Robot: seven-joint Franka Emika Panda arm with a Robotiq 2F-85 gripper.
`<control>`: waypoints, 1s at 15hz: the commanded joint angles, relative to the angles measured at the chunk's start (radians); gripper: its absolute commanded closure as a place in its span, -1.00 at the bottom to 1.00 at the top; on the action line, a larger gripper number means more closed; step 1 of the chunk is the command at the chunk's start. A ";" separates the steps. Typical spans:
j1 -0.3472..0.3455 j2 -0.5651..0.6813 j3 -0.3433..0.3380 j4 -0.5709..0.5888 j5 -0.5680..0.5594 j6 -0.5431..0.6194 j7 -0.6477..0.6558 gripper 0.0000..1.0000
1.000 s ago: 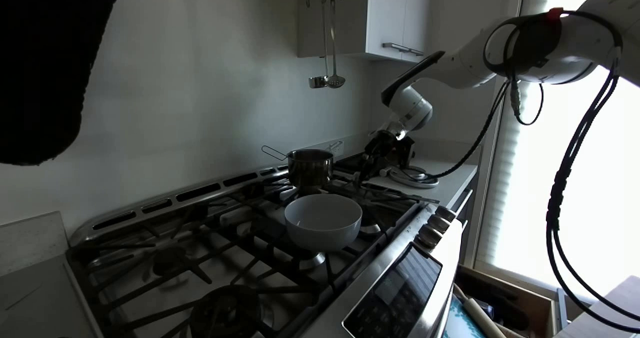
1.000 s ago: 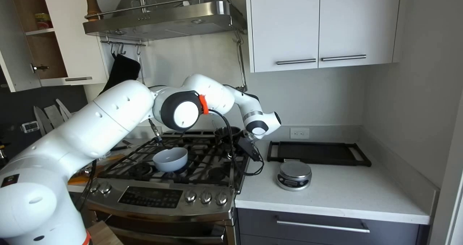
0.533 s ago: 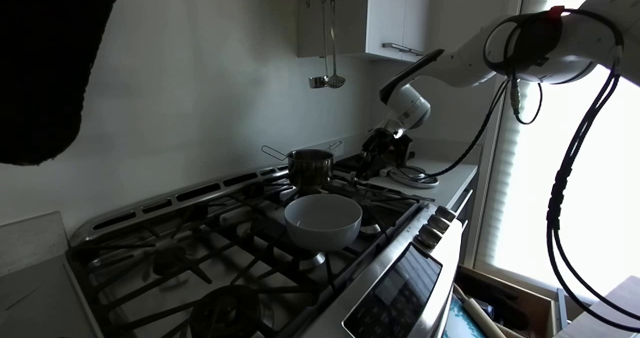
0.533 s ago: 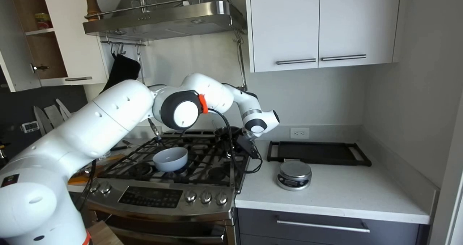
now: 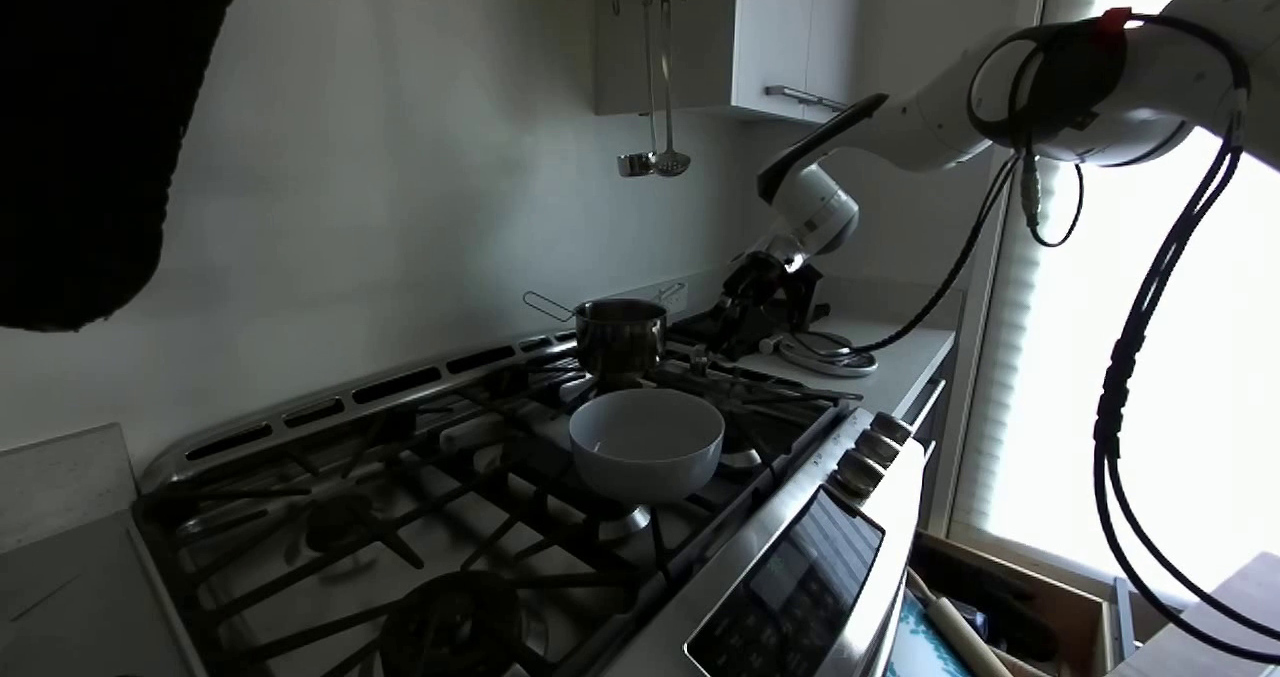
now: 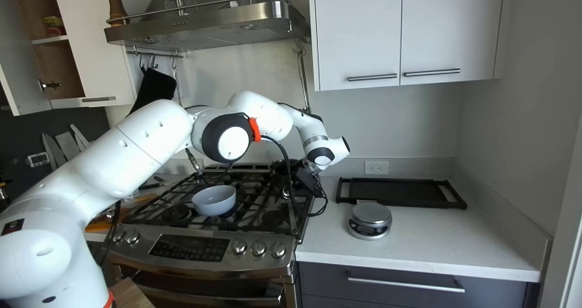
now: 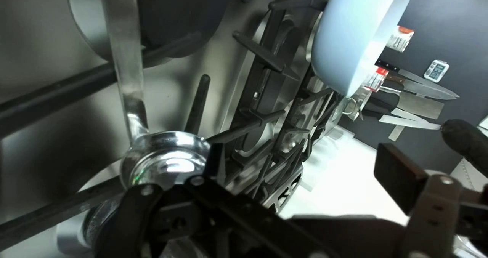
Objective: Put the serving spoon on the stove
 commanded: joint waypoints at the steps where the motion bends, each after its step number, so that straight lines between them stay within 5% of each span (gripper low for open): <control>1: -0.009 -0.064 -0.017 -0.040 -0.022 -0.116 0.065 -1.00; 8: 0.023 -0.277 -0.117 -0.156 -0.216 -0.207 0.181 -1.00; 15: 0.118 -0.629 -0.123 -0.453 -0.454 -0.029 0.178 -1.00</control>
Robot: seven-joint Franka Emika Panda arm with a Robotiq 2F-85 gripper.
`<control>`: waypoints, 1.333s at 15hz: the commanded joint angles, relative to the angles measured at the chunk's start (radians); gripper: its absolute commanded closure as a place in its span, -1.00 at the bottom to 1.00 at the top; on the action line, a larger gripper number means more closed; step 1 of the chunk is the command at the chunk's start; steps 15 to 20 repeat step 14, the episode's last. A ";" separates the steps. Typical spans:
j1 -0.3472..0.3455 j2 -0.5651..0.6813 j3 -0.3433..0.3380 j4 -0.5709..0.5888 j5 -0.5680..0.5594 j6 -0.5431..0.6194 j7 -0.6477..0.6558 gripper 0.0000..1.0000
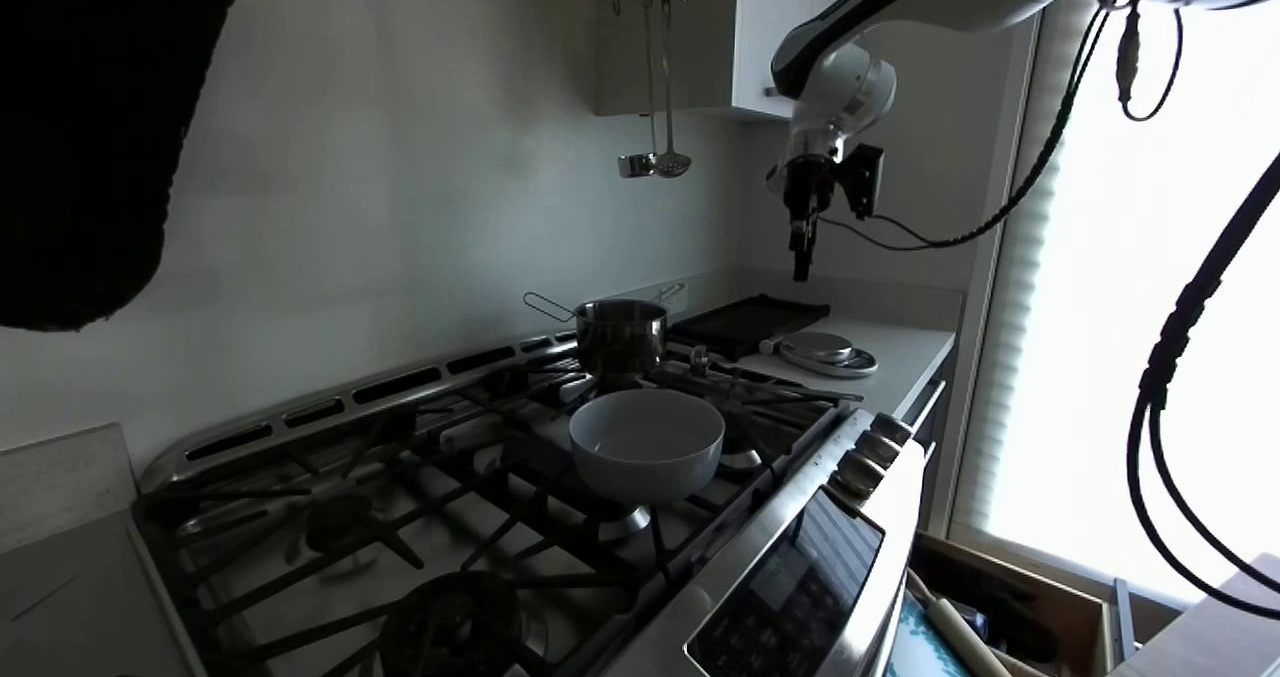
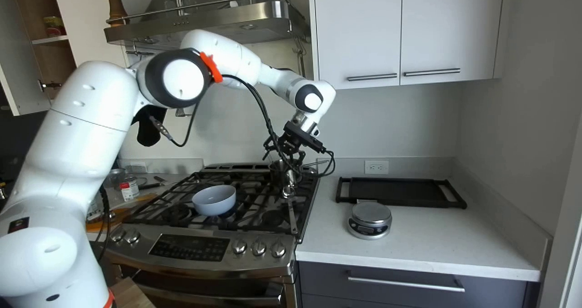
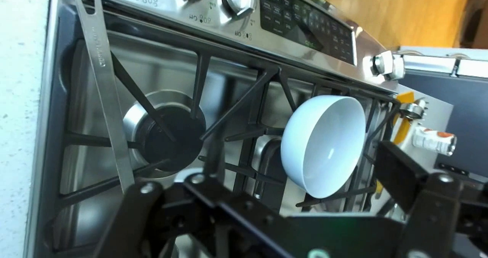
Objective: Put the serving spoon on the stove
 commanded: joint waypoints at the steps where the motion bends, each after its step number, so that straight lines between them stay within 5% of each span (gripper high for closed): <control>1: 0.075 -0.223 -0.015 -0.236 -0.113 0.145 0.022 -1.00; 7: 0.184 -0.483 0.005 -0.516 -0.283 0.434 0.139 -1.00; 9: 0.209 -0.534 0.011 -0.586 -0.340 0.422 0.219 -1.00; 10: 0.198 -0.448 0.003 -0.462 -0.291 0.383 0.159 -1.00; 20: 0.208 -0.464 0.002 -0.474 -0.296 0.384 0.168 -1.00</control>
